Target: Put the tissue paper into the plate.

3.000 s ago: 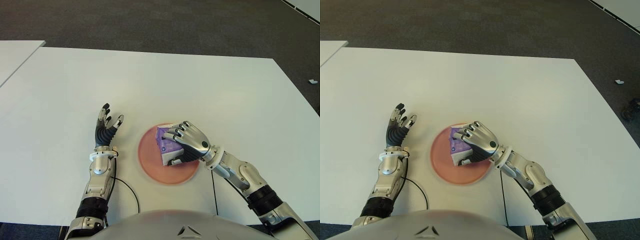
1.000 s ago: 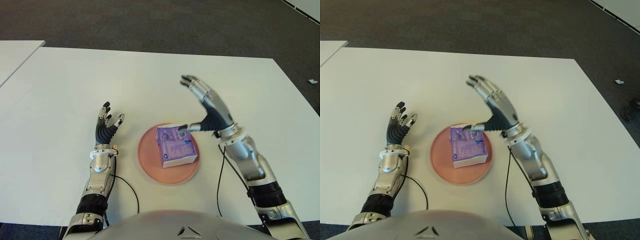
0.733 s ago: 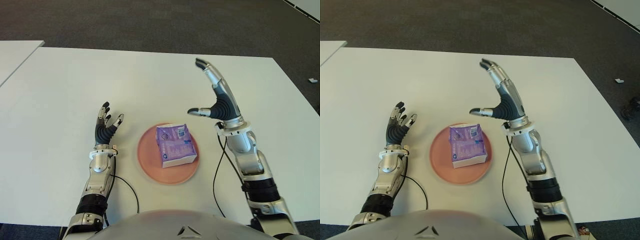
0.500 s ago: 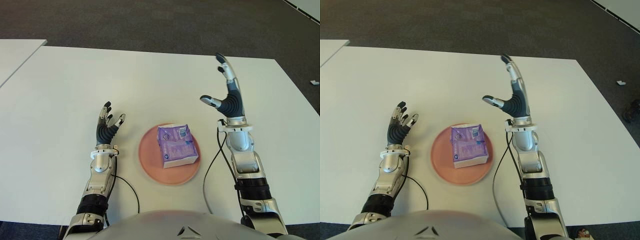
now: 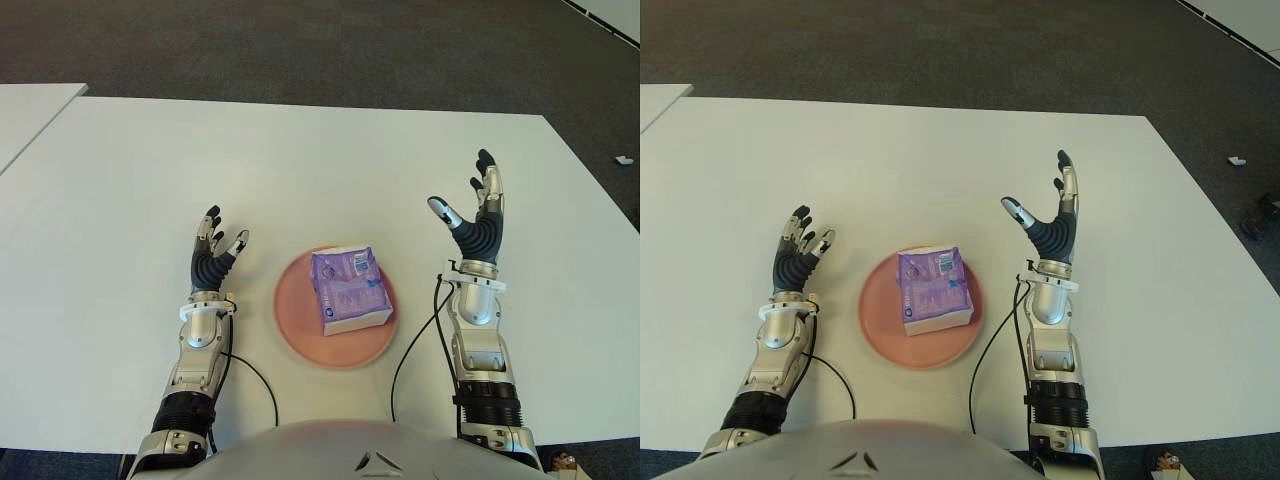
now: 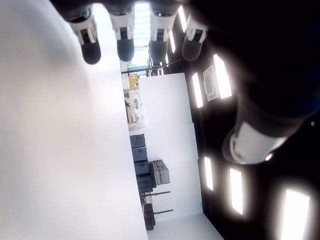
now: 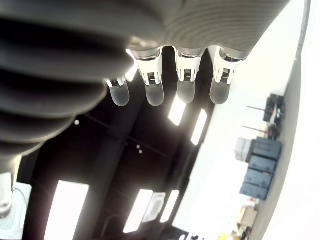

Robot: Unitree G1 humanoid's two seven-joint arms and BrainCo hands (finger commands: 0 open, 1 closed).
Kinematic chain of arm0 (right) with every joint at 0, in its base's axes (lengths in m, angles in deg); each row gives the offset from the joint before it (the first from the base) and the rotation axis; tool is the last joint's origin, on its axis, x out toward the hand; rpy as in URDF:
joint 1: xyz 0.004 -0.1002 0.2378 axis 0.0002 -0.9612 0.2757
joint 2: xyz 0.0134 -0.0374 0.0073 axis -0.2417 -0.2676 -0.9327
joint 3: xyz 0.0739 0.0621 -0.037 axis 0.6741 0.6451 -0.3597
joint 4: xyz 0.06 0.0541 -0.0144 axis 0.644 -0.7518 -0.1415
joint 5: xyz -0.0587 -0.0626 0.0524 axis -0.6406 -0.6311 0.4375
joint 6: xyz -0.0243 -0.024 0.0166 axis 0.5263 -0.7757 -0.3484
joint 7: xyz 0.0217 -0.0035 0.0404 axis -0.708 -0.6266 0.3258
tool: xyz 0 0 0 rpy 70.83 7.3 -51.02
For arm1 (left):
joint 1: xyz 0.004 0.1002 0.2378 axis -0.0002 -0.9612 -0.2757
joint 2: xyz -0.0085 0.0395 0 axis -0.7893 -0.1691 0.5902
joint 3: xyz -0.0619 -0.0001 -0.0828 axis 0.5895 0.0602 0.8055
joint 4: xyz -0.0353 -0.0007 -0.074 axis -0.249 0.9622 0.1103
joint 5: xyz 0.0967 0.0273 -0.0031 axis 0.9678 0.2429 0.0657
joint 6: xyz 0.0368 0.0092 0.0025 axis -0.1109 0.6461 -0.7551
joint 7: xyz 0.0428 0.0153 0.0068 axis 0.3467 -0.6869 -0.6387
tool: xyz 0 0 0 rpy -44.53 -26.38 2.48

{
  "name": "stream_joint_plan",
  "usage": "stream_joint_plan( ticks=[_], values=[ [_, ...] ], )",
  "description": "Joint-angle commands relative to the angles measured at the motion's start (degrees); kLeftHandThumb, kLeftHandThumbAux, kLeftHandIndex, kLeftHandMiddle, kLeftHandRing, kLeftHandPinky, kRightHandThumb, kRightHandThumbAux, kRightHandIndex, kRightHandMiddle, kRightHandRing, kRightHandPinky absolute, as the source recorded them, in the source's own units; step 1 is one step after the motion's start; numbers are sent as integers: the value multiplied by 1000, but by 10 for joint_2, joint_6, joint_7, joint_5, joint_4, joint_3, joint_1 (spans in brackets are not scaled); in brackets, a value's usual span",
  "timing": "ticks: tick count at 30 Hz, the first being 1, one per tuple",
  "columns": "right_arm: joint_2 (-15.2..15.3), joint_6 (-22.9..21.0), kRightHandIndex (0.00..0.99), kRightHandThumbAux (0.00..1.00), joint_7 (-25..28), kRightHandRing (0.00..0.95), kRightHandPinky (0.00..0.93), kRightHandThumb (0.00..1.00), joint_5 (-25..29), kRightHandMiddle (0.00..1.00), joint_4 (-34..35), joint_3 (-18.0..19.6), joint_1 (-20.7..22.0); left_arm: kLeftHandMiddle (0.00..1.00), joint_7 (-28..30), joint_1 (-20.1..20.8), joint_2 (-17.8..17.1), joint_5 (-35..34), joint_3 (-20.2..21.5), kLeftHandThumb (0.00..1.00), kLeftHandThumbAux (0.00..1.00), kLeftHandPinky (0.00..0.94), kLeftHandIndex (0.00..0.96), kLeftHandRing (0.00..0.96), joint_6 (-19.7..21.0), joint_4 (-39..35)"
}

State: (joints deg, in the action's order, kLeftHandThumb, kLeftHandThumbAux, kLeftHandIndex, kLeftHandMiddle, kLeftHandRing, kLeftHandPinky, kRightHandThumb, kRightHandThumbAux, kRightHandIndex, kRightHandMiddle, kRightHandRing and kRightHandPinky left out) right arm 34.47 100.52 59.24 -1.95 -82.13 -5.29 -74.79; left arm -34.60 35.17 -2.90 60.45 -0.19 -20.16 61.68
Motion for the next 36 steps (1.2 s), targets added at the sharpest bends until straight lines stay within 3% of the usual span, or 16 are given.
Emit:
stream_joint_plan(
  ticks=[1, 8, 21, 29, 36],
  values=[
    [-10, -16, 0, 519, -6, 0, 0, 0, 5, 0, -13, 6, -23, 28, 12, -14, -3, -3, -2, 119, 638, 55, 27, 21, 16, 4],
    [-9, 3, 0, 516, -19, 0, 0, 0, 2, 0, -66, 14, -36, 35, 13, -12, -6, -7, -1, 120, 649, 68, 28, 29, 13, 8],
    [-36, -43, 0, 526, -13, 0, 0, 0, 13, 0, -62, 4, -73, 32, 13, -10, -11, -5, 0, 103, 648, 55, 26, 29, 18, 8],
    [-38, -89, 0, 553, 20, 0, 0, 0, 29, 0, -56, 2, -96, 29, 13, -12, -15, 1, -3, 90, 628, 52, 25, 24, 17, 5],
    [-23, -97, 0, 579, 66, 0, 0, 0, 56, 0, -92, 3, -102, 30, 13, -12, -14, -1, -3, 94, 604, 52, 31, 22, 22, 1]
  ],
)
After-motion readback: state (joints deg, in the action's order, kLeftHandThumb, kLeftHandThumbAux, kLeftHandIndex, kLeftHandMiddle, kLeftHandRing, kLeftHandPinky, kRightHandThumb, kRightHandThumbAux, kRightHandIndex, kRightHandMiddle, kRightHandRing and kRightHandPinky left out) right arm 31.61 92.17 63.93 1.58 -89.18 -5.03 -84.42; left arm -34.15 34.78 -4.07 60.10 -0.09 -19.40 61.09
